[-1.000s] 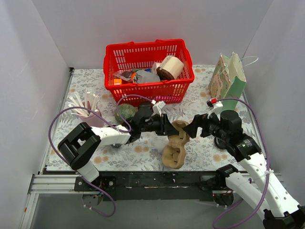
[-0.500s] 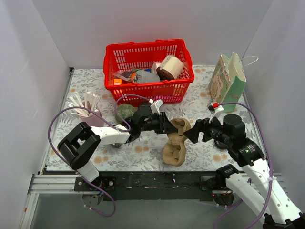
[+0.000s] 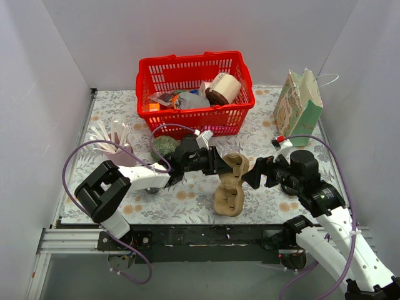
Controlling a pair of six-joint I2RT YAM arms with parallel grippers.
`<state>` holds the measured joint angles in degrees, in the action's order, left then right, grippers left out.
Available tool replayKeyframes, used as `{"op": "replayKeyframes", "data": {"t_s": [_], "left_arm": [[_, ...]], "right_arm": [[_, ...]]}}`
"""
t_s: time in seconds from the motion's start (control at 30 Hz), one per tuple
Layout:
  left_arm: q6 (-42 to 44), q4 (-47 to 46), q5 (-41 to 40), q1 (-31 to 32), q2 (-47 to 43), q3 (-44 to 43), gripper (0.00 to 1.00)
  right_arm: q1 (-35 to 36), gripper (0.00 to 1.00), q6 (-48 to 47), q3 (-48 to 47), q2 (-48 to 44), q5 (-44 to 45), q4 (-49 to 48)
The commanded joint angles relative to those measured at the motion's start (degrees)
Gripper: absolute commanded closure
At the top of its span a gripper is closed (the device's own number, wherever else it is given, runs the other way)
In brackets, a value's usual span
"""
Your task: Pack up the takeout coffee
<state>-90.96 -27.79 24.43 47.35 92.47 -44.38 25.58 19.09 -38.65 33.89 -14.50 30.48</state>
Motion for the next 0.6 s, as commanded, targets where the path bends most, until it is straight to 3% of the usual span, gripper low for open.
{"op": "replayKeyframes", "data": {"t_s": [0.0,0.57], "left_arm": [[-0.7,-1.2,0.0,-0.2,-4.8,-1.3,1.0],[-1.0,-1.6,0.4,-0.2,-4.8,-1.6,1.0]], "right_arm": [[0.0,0.04,-0.9,-0.9,0.6,1.6,0.1],[0.0,0.05,0.5,0.9,1.9,0.9,-4.4]]}}
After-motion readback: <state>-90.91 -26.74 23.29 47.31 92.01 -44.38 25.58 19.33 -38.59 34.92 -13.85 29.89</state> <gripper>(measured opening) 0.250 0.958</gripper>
